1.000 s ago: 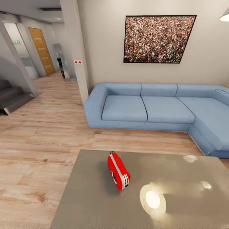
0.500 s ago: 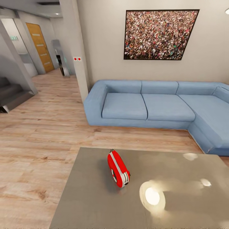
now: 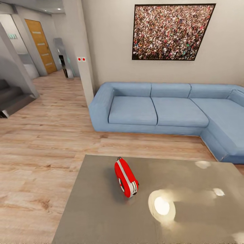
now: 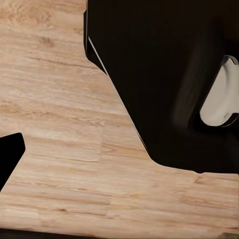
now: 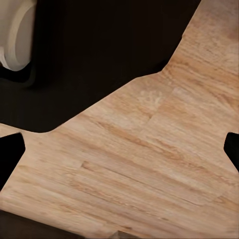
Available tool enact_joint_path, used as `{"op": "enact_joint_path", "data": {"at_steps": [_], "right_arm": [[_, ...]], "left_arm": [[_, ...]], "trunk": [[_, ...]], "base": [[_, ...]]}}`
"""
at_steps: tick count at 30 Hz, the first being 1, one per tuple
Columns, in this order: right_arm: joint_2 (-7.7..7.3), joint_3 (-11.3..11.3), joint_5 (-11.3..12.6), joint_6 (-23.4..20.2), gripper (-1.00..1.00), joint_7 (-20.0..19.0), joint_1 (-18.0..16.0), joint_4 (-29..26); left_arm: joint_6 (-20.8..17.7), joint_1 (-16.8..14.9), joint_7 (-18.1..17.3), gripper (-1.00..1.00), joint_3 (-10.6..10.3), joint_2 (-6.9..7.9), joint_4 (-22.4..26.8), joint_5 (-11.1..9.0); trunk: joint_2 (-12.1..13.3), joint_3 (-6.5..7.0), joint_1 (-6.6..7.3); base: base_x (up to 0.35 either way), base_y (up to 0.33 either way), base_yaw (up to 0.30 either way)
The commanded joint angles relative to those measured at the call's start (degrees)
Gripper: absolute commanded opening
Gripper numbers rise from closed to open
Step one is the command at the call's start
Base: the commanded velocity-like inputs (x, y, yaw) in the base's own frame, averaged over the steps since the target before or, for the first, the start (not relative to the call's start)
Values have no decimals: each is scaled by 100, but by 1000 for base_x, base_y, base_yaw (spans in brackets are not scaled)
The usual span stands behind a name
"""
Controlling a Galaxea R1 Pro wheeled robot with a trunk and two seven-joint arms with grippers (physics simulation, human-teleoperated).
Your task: Turn on the radio receiver that's on the table in the living room.
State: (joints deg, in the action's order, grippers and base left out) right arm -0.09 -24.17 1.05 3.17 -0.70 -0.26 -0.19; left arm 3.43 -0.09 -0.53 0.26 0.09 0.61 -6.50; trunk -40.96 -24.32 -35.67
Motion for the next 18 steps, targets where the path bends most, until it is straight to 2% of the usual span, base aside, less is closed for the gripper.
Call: {"op": "enact_joint_path", "data": {"at_steps": [1, 18], "right_arm": [[0, 0, 0, 0, 100, 0, 0, 0], [0, 2, 0, 1, 100, 0, 0, -1]], "left_arm": [[0, 0, 0, 100, 0, 0, 0, 0], [0, 0, 0, 100, 0, 0, 0, 0]], "trunk": [[0, -10, 0], [0, -167, 0]], "base": [[0, 0, 0], [0, 0, 0]]}}
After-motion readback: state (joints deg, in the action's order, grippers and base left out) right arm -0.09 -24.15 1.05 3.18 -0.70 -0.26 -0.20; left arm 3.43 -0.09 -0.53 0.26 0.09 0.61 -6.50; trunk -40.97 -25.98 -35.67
